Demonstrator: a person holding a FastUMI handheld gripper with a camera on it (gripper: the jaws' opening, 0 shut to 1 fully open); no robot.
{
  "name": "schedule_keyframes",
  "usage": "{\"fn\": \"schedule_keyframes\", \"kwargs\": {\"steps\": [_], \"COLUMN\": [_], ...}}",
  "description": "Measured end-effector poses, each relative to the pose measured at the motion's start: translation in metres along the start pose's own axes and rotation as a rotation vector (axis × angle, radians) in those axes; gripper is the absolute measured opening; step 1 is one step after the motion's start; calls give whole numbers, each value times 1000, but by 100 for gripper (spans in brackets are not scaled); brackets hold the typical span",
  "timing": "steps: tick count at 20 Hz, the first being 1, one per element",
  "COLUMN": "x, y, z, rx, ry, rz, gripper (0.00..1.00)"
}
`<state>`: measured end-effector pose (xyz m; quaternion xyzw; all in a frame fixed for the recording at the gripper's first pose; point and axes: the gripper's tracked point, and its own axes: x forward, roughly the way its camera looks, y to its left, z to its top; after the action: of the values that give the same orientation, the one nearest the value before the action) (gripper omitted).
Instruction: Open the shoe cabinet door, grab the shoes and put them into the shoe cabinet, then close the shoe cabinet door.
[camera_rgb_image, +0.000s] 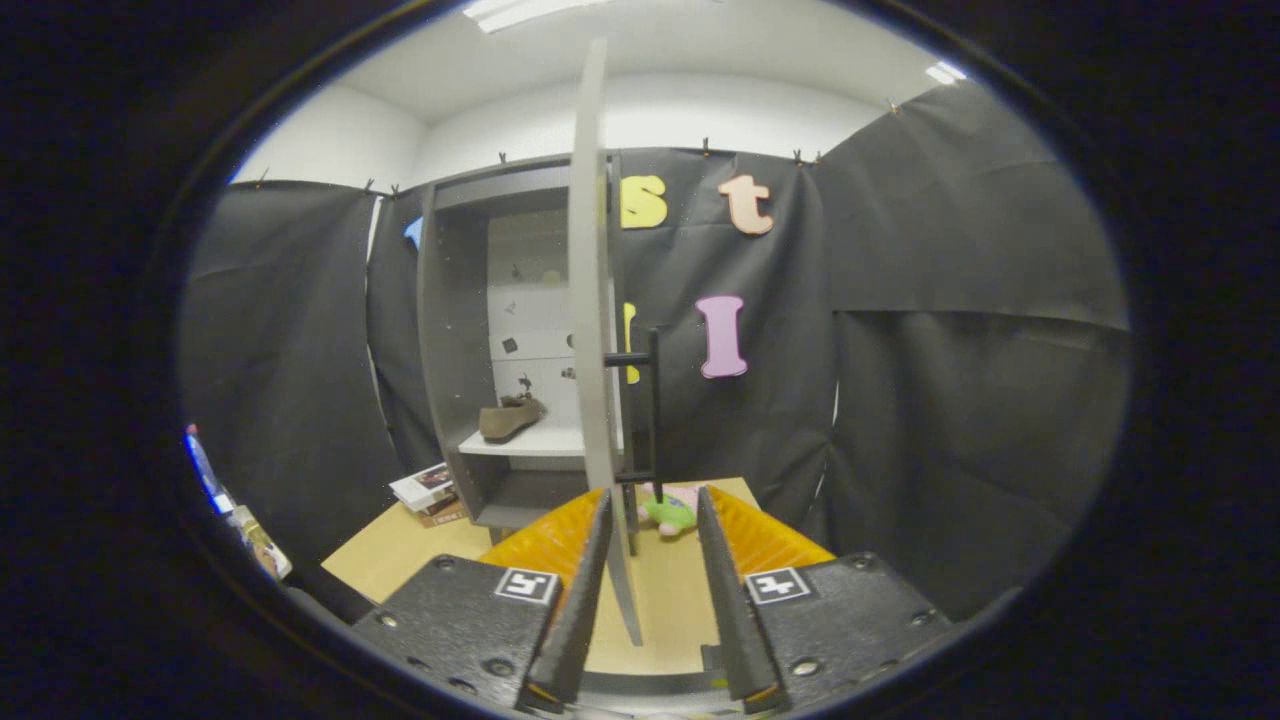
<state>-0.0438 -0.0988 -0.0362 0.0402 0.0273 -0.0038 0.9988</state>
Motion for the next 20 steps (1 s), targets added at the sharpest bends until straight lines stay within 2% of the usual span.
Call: {"fn": "schedule_keyframes", "kwargs": {"steps": [3,4,8,11,17,20], "x": [-30,-34,-33,-15,58,97], "y": [48,67,126,155,181,194], "z": [-17,-21,-44,-81,-175,-231], "rx": [-54,-62,-57,-65,-124,-121], "ry": [-5,-4,17,74,208,314], "rz": [-15,-9,30,65,75,122], "gripper": [84,88,89,89,90,90]}}
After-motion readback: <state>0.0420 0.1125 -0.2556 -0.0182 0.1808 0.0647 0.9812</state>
